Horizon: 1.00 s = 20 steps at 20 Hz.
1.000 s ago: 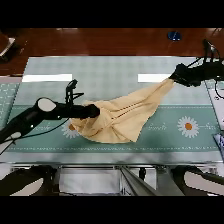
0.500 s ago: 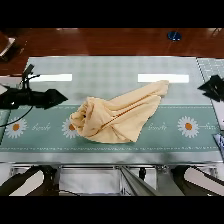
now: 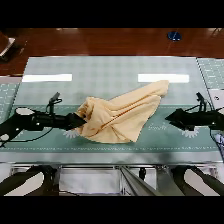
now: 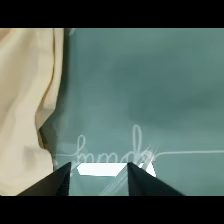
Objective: Fold the shirts.
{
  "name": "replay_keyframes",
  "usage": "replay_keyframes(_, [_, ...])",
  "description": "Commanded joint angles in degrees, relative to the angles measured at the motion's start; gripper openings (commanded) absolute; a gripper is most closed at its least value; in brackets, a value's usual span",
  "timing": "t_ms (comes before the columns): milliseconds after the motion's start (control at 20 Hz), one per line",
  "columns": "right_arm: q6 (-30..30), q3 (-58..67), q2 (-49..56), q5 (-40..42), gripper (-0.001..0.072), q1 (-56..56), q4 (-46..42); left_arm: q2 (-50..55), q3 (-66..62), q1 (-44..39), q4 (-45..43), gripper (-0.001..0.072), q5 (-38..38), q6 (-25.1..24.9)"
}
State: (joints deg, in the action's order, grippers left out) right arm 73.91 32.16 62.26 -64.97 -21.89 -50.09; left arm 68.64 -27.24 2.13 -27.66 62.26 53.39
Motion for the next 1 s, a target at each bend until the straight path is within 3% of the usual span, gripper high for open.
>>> replay_keyframes(0, [0.4,-2.2,-0.3,0.7,0.0402,6.8,0.7,5.0,-0.6,-7.3,2.2,0.0507,-3.8,-1.7])
replay_keyframes(50, [0.9,-2.2,-0.3,0.9,0.0402,9.1,0.5,6.2,-1.4,-8.4,2.2,0.0505,-3.8,-1.7])
replay_keyframes(100, [1.7,-2.2,-0.3,1.4,0.0402,11.6,0.4,7.3,-2.4,-9.3,2.2,0.0397,-3.8,-1.7])
replay_keyframes(150, [2.6,-2.2,-0.3,1.9,0.0402,13.8,0.4,7.9,-3.1,-9.7,2.2,0.0103,-3.8,-1.7])
replay_keyframes(200, [3.4,-2.2,-0.3,2.4,0.0402,16.0,0.5,8.0,-3.7,-9.7,2.2,0.0016,-3.8,-1.8])
replay_keyframes(550, [6.4,-2.2,5.9,5.3,0.0402,26.1,3.7,8.0,-6.2,-9.6,2.2,0.0016,-3.1,-1.7])
replay_keyframes(950, [2.1,2.5,16.0,14.1,0.0402,32.8,17.1,8.0,-6.2,-9.7,2.2,0.0016,-3.2,-1.7])
